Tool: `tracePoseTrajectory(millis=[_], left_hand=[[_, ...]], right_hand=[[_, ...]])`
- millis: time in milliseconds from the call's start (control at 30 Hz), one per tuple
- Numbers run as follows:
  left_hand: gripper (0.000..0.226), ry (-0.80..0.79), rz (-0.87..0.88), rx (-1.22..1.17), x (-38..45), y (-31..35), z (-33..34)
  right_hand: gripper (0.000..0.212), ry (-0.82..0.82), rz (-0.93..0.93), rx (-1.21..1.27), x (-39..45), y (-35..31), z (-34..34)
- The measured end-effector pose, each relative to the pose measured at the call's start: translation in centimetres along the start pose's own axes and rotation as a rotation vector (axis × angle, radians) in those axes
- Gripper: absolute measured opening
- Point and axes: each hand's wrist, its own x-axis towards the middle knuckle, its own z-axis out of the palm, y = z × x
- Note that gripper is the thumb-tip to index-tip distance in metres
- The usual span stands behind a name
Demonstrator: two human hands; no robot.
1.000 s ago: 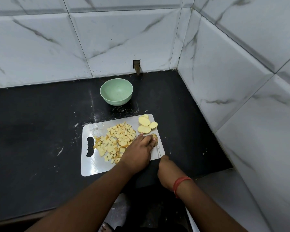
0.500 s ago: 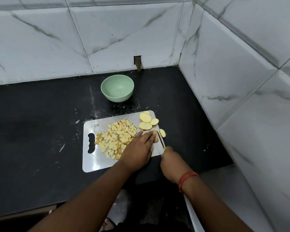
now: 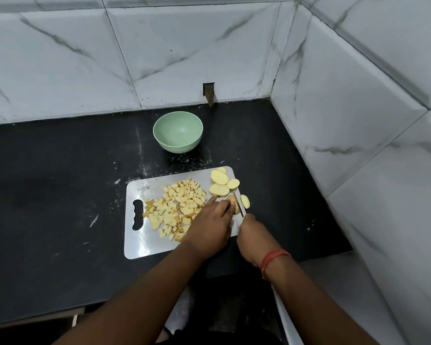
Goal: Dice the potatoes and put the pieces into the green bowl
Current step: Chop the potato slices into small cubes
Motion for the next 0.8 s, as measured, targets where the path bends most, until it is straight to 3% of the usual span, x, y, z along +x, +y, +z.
tracePoseTrajectory(millis=[200,500,800], left_hand=[[0.05,-0.003,-0.017,0.089,0.1,0.4,-0.1],[0.048,0.007,-0.04,0.008,-0.1,-0.1,0.1],[0.048,-0.014,-0.012,0.101,0.1,-0.3,0.2]], right_hand=[[0.022,0.008,-0.049,0.046,0.3,0.7,0.4],[0.033,-0.053,-0.026,-0.031,1.1,-0.1,0.2],[0.038,-0.062,-0.065,0.013,1.6,0.1,0.3]])
